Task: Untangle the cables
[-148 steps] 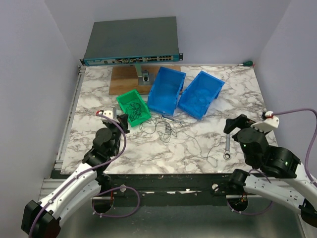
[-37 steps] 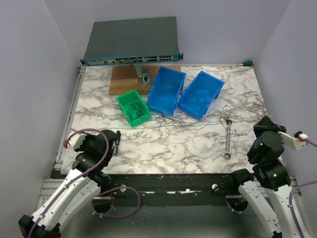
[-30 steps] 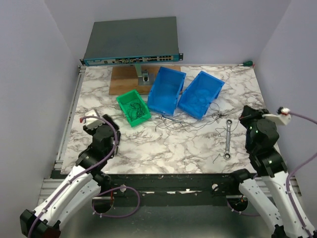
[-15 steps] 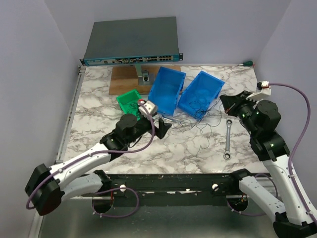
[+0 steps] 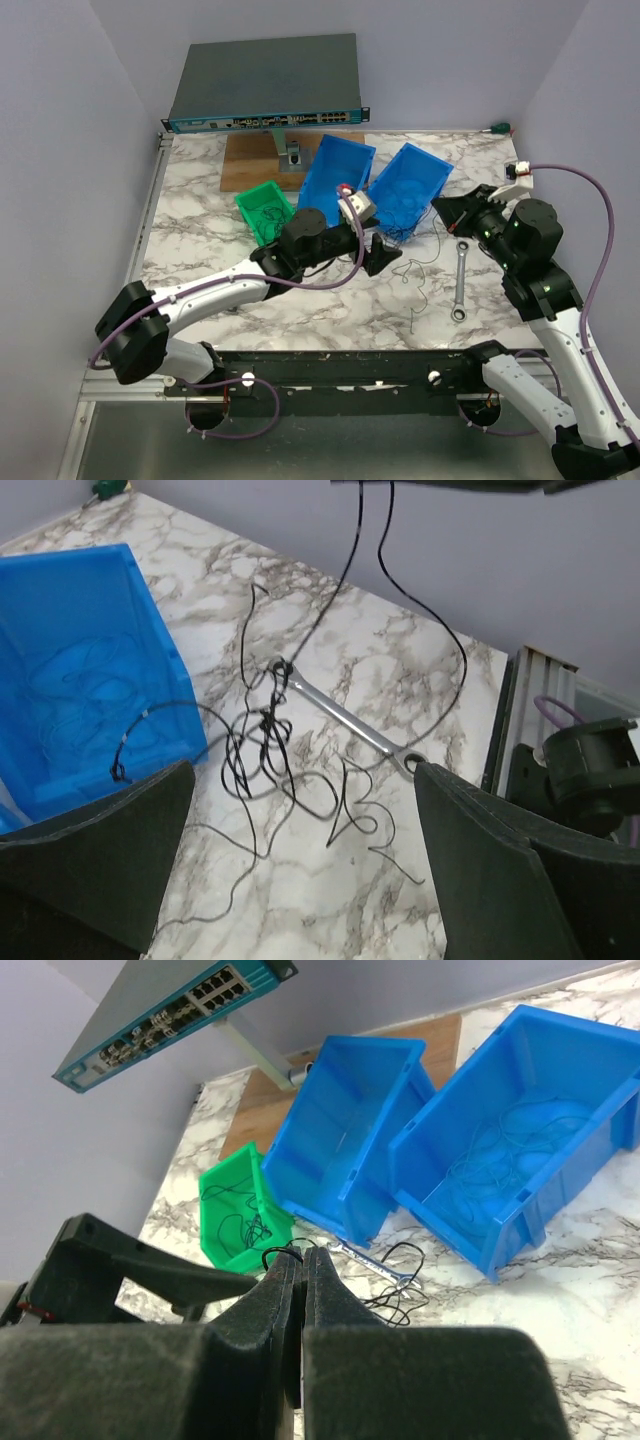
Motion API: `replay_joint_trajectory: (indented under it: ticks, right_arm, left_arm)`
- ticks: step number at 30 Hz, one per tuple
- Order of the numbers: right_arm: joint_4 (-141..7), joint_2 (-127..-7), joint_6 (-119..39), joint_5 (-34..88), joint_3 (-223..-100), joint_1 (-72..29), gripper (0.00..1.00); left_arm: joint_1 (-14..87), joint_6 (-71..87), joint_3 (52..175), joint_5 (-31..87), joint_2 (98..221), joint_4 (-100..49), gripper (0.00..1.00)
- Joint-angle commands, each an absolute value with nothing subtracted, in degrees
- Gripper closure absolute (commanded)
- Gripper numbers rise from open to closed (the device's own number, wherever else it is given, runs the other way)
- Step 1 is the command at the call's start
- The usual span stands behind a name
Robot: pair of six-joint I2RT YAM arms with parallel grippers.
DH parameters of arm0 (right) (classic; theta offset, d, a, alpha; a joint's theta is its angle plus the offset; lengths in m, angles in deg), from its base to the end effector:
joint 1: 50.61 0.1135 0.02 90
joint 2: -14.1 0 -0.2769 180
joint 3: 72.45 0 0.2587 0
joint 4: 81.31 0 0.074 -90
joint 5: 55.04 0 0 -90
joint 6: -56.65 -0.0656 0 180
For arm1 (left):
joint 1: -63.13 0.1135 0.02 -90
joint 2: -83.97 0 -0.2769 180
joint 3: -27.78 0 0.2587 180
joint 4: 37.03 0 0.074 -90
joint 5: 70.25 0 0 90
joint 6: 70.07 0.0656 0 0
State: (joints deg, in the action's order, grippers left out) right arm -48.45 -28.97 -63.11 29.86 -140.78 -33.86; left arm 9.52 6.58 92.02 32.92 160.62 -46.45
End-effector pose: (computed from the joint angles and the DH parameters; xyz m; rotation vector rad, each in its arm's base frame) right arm 0.1801 0.0603 0.3946 0.1304 1.7452 0.6760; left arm 0.1935 -0.2877 0.3201 0.7707 1.5538 -1.0687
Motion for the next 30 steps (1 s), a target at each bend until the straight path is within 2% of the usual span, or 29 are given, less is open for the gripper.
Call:
replay_joint_trajectory:
  ticks: [1,6,10,11,13,14,21,26,30]
  right_arm:
    - [-49.79,-28.53,-64.21,27.32,-139.85,-34.09,0.99]
    - [-49.58,-28.19,-64.57,28.14,-139.98,-34.08,0.99]
    - [-48.74,-27.75,-64.37,29.83,-140.35,-34.1,0.99]
    - [-48.52,-27.74,-64.33,30.24,-140.36,-34.09,0.99]
    - [-48.09,-27.65,-64.35,31.6,-140.31,-34.09,0.99]
    - [-47.77,-27.59,-64.5,32.68,-140.22,-34.09,0.99]
    - [-43.39,-25.09,-69.64,53.95,-137.12,-34.09,0.99]
    - [-39.54,-20.14,-74.32,71.7,-134.52,-34.09,0.99]
    - [-38.52,-15.47,-77.24,79.05,-132.53,-34.11,0.99]
  left_arm:
    - [8.83,6.22,97.96,30.71,165.82,-43.21,0.1]
    - [8.76,5.25,103.32,25.16,172.16,-37.54,0.33]
    - [8.75,5.16,103.08,25.28,173.22,-37.67,0.43]
    - [8.82,5.24,102.86,25.7,173.25,-37.64,0.53]
    - [8.81,5.51,102.41,25.68,172.94,-37.46,0.94]
    - [8.81,5.51,101.93,24.77,172.52,-37.25,1.0]
    - [12.17,4.8,93.0,20.19,162.49,-36.04,1.0]
    - [24.21,-2.98,80.11,25.48,150.03,-36.03,1.0]
    - [32.84,-8.16,71.62,21.99,140.94,-32.45,1.0]
